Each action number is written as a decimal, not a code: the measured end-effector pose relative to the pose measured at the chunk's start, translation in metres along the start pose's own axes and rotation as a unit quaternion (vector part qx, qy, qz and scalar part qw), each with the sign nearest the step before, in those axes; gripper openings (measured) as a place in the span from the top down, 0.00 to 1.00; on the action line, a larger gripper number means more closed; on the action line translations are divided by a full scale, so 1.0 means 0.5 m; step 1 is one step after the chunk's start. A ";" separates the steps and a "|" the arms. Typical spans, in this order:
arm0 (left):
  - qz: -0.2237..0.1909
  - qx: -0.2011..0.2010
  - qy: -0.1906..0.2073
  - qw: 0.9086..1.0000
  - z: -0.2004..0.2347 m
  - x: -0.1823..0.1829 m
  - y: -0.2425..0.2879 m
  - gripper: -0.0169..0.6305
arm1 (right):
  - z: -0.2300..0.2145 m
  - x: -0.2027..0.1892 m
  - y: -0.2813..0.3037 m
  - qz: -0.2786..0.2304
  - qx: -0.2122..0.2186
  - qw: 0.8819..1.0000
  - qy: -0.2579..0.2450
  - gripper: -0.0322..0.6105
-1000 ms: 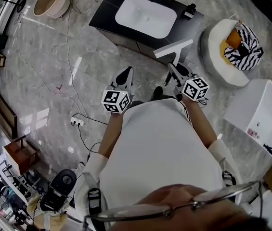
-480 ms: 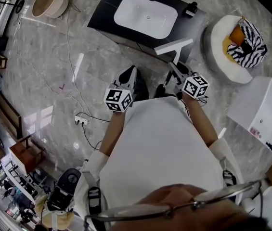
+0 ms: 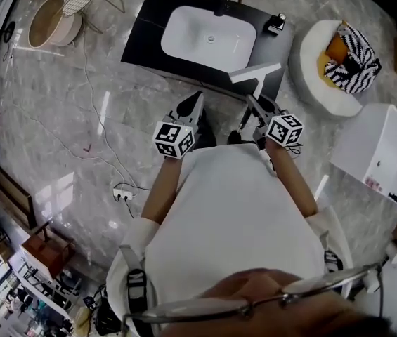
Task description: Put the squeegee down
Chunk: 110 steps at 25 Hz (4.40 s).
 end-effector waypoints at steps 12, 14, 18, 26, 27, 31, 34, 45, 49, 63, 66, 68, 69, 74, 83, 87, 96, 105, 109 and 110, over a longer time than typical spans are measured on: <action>0.015 -0.081 0.029 0.996 0.164 0.097 0.132 0.97 | -0.003 0.041 0.137 -0.044 -0.072 0.996 -0.004 0.79; 0.019 -0.101 0.036 0.994 0.170 0.106 0.150 0.97 | -0.001 0.050 0.142 -0.054 -0.088 0.995 -0.010 0.79; 0.031 -0.136 0.046 0.989 0.177 0.114 0.189 0.97 | -0.004 0.061 0.133 -0.069 -0.123 0.990 -0.018 0.79; 0.064 -0.175 0.042 0.982 0.148 0.096 0.261 0.97 | -0.028 0.072 0.080 -0.064 -0.189 0.980 -0.010 0.79; 0.068 -0.178 0.041 0.981 0.140 0.091 0.268 0.97 | -0.033 0.074 0.071 -0.058 -0.197 0.979 -0.010 0.79; 0.082 -0.180 0.038 0.980 0.109 0.072 0.287 0.97 | -0.063 0.080 0.044 -0.037 -0.210 0.977 -0.006 0.79; 0.088 -0.169 0.037 0.981 0.096 0.068 0.302 0.97 | -0.103 0.091 0.034 -0.022 -0.214 0.977 -0.006 0.79; 0.089 -0.112 0.018 0.990 0.049 0.079 0.364 0.97 | -0.298 0.111 0.029 0.066 -0.233 0.970 -0.004 0.79; 0.099 -0.091 0.015 0.991 0.050 0.074 0.373 0.97 | -0.372 0.093 0.038 0.098 -0.255 0.962 0.013 0.79; 0.129 -0.032 0.004 0.991 0.046 0.054 0.379 0.97 | -0.569 0.051 0.063 0.159 -0.336 0.923 0.095 0.79; 0.136 -0.031 0.004 0.990 0.038 0.049 0.387 0.97 | -0.584 0.047 0.069 0.166 -0.343 0.919 0.099 0.79; 0.139 -0.031 0.004 0.990 0.034 0.046 0.393 0.97 | -0.593 0.044 0.070 0.167 -0.347 0.918 0.100 0.79; 0.140 -0.030 0.003 0.990 0.032 0.045 0.396 0.97 | -0.597 0.043 0.070 0.167 -0.348 0.917 0.102 0.79; 0.142 -0.021 0.001 0.990 0.030 0.043 0.402 0.97 | -0.609 0.035 0.075 0.173 -0.352 0.914 0.104 0.79; 0.144 -0.008 0.001 0.990 0.028 0.039 0.398 0.97 | -0.626 0.022 0.074 0.186 -0.366 0.905 0.112 0.79; 0.146 -0.005 0.001 0.989 0.026 0.034 0.394 0.97 | -0.628 0.017 0.077 0.189 -0.364 0.905 0.112 0.79; 0.145 0.002 0.003 0.989 0.016 0.032 0.386 0.97 | -0.629 0.013 0.080 0.186 -0.363 0.906 0.110 0.79; 0.143 0.006 0.009 0.990 0.015 0.034 0.377 0.97 | -0.628 0.008 0.086 0.172 -0.346 0.918 0.088 0.72; 0.140 0.002 0.009 0.990 0.014 0.034 0.371 0.97 | -0.616 0.010 0.085 0.168 -0.339 0.923 0.071 0.65; 0.139 0.001 0.008 0.990 0.014 0.036 0.372 0.97 | -0.613 0.012 0.085 0.167 -0.337 0.924 0.064 0.64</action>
Point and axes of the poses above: the fingertips, and each gripper's own axes: y forward along the fingers, z to its left, x out of its top, the point moved 8 cm from there along -y, backward along the fingers, and after that the axes turned 14 degrees about x, right-handed, at the moved point
